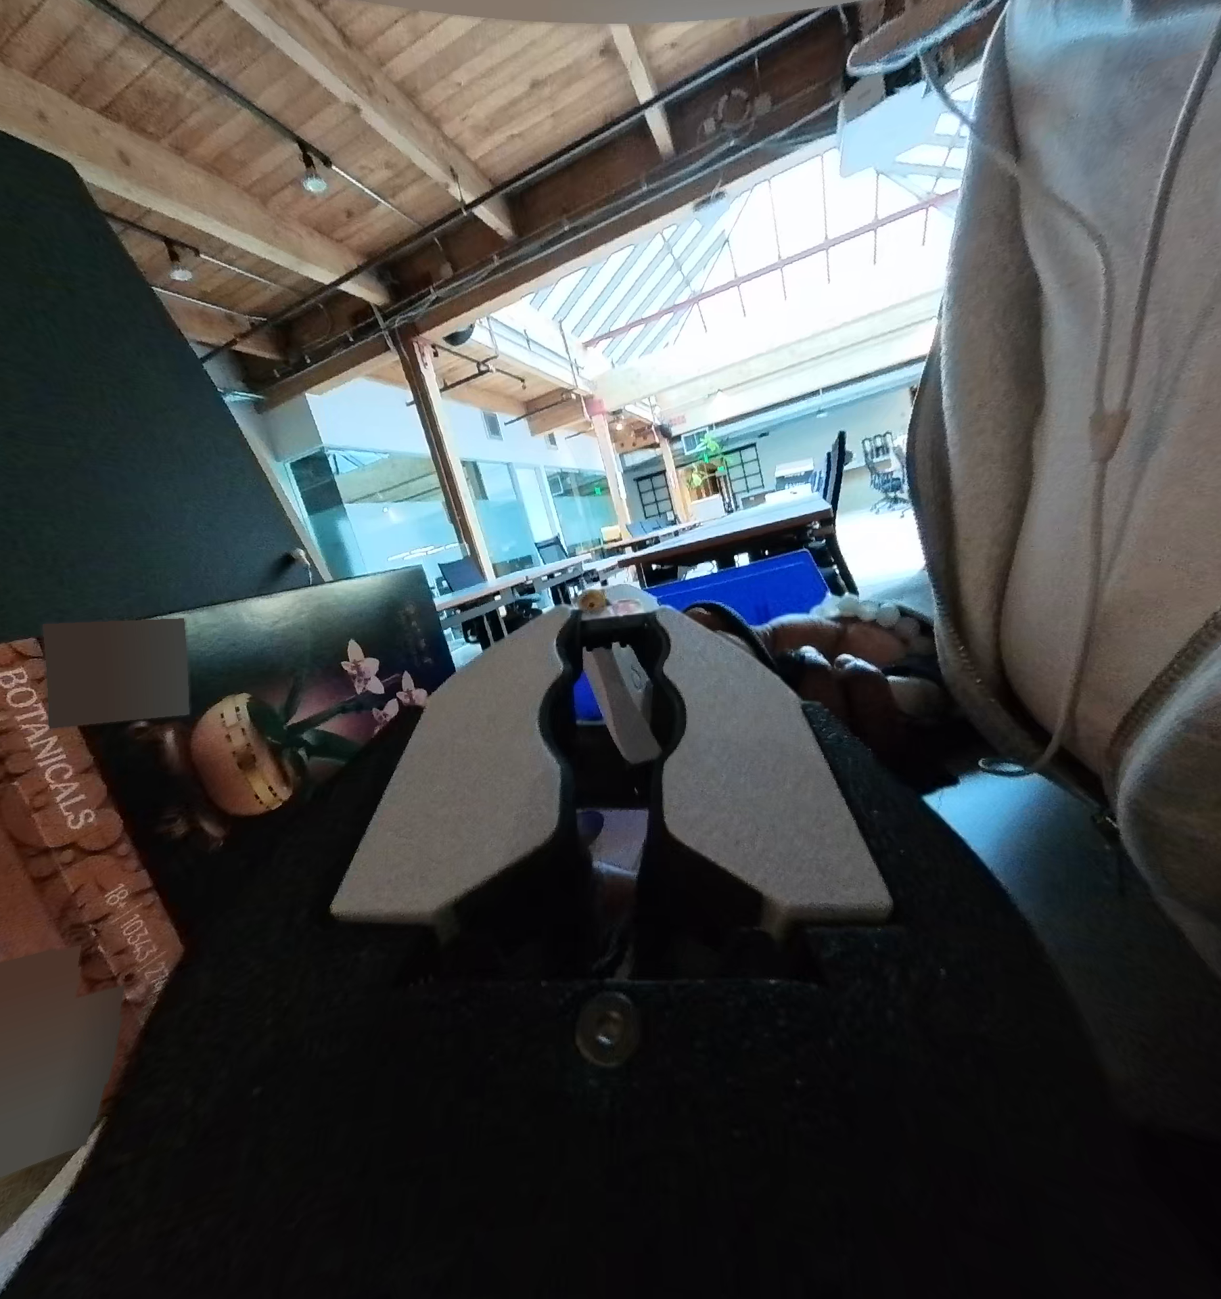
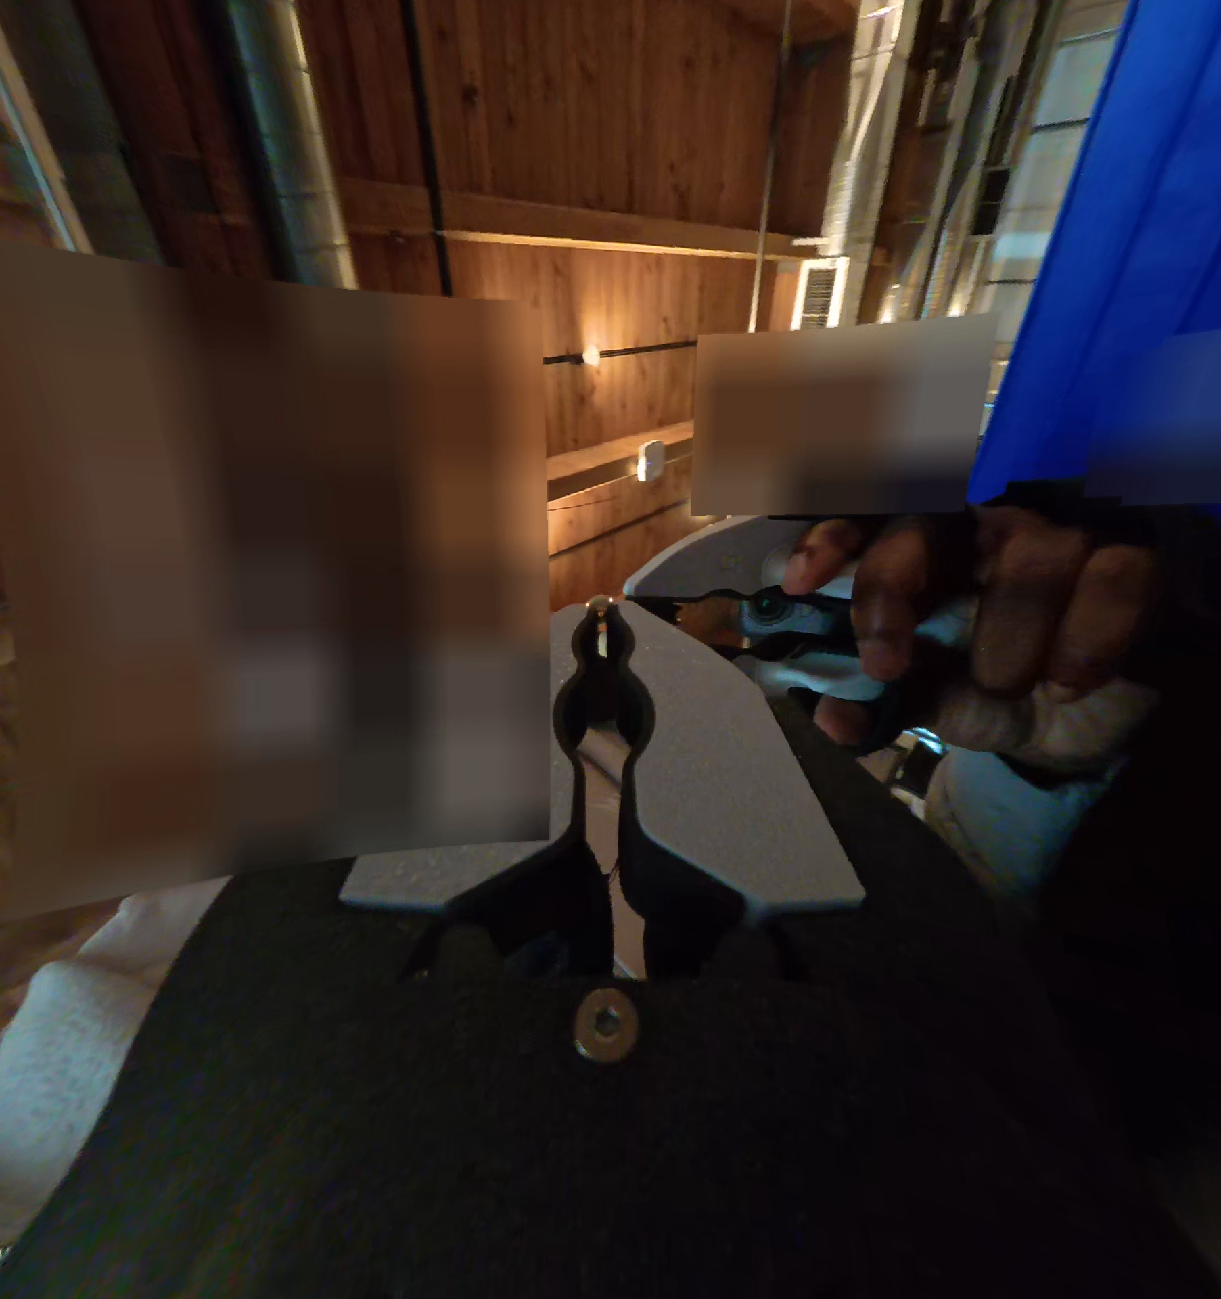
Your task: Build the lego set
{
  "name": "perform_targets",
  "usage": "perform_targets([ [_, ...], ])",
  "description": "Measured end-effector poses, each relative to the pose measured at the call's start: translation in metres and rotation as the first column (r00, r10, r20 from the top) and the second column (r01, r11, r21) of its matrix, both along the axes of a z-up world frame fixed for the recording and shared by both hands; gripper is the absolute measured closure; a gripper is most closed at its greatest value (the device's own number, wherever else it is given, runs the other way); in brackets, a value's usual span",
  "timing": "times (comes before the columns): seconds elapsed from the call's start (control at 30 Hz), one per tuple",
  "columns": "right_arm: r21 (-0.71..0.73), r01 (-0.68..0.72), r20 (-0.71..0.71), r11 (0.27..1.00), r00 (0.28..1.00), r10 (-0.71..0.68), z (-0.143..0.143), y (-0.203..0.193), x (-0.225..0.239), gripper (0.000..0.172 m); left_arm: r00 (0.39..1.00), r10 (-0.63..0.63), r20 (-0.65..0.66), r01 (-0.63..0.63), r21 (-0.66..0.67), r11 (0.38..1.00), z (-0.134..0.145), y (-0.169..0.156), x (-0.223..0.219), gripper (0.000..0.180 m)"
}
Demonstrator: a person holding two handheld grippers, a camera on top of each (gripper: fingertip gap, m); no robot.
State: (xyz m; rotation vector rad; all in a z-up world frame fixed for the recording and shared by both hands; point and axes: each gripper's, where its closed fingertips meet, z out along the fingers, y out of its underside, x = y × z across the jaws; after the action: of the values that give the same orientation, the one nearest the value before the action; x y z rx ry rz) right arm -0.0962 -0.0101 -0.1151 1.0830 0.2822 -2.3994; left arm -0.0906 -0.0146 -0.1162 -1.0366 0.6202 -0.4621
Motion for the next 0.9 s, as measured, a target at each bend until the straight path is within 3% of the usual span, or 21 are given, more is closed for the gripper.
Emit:
perform_targets([
  [0.4,-0.053,-0.124,-0.133,0.991,0.984,0.116,0.013,-0.015,0.007,0.172,0.989,-0.114,0.093,0.108,0.064,0.992,0.019,-0.015,0.004,0.164],
  [0.9,-0.037,-0.082,-0.23,0.996,0.971,0.071,0.02,-0.014,0.01,0.172,0.981,-0.133,0.141,0.128,0.045,0.991,0.02,-0.015,-0.001,0.164],
])
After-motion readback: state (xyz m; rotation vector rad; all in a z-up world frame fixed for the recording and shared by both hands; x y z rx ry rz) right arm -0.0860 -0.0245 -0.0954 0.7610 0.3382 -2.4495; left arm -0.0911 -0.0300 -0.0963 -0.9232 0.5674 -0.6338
